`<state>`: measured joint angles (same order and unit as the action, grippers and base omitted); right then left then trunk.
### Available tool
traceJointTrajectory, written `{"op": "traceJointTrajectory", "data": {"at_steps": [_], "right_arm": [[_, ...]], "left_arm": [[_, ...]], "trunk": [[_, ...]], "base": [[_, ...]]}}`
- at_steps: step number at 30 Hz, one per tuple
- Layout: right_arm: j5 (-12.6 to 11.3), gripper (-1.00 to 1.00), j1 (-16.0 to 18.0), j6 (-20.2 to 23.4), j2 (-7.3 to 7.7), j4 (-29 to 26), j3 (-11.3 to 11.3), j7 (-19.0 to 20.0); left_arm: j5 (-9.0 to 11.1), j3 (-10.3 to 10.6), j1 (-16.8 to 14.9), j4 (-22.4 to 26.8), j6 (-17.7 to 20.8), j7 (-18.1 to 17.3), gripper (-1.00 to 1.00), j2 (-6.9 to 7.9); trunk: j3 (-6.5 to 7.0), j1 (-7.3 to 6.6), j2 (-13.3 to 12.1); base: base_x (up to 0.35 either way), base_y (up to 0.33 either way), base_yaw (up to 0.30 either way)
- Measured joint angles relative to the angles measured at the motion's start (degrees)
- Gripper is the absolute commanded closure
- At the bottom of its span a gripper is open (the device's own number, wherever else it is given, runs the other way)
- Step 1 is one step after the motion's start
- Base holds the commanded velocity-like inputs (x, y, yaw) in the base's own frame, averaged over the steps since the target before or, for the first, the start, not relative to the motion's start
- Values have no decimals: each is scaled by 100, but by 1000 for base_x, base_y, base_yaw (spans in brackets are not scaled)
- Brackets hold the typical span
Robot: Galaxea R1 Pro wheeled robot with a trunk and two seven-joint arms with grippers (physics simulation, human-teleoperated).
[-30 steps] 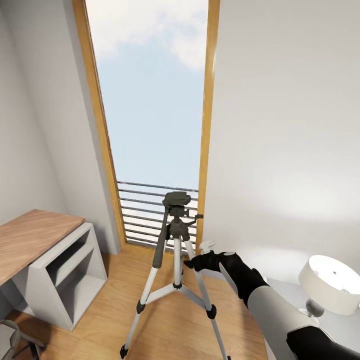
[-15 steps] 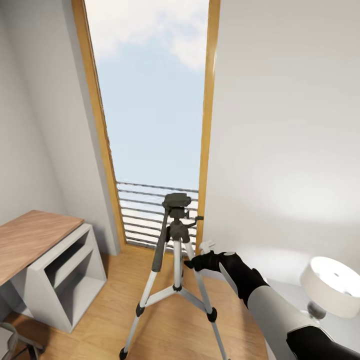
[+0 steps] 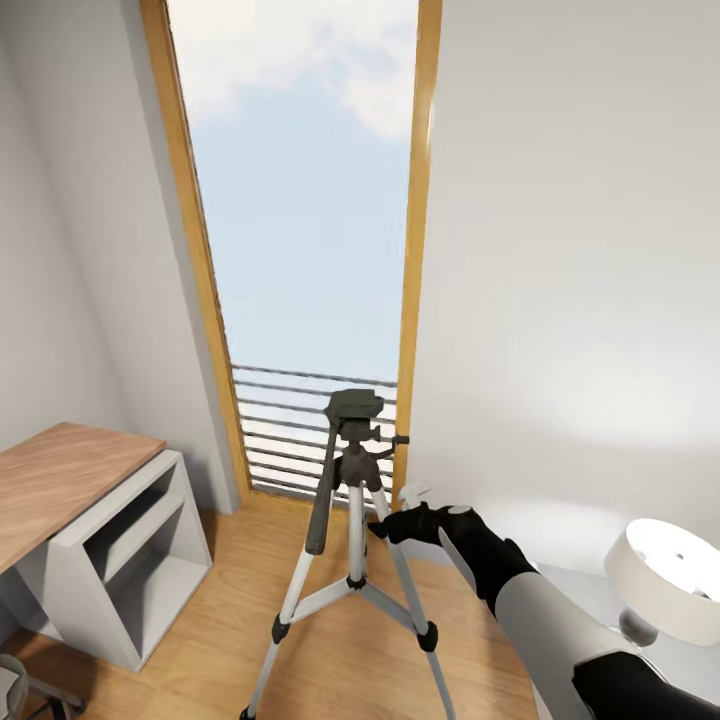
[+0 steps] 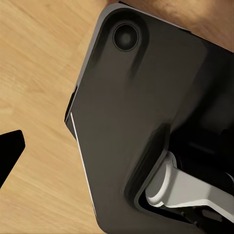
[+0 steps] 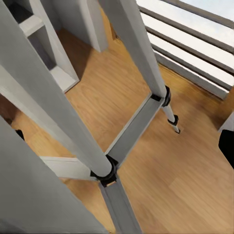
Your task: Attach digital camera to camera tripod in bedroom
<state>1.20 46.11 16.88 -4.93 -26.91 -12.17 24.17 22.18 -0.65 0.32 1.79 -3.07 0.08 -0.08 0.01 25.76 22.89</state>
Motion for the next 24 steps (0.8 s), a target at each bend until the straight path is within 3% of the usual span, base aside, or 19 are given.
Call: {"op": "traceJointTrajectory", "data": {"at_steps": [23,24], "right_arm": [[-1,-100,1,-68,-17,98,1,5],[-1,100,0,-69,-17,98,1,6]], "left_arm": [[0,-1,0,0,0,0,-100,0],[0,-1,0,0,0,0,-100,0]], "trunk": [[0,0,0],[0,0,0]], "base": [[0,0,0],[0,0,0]]}}
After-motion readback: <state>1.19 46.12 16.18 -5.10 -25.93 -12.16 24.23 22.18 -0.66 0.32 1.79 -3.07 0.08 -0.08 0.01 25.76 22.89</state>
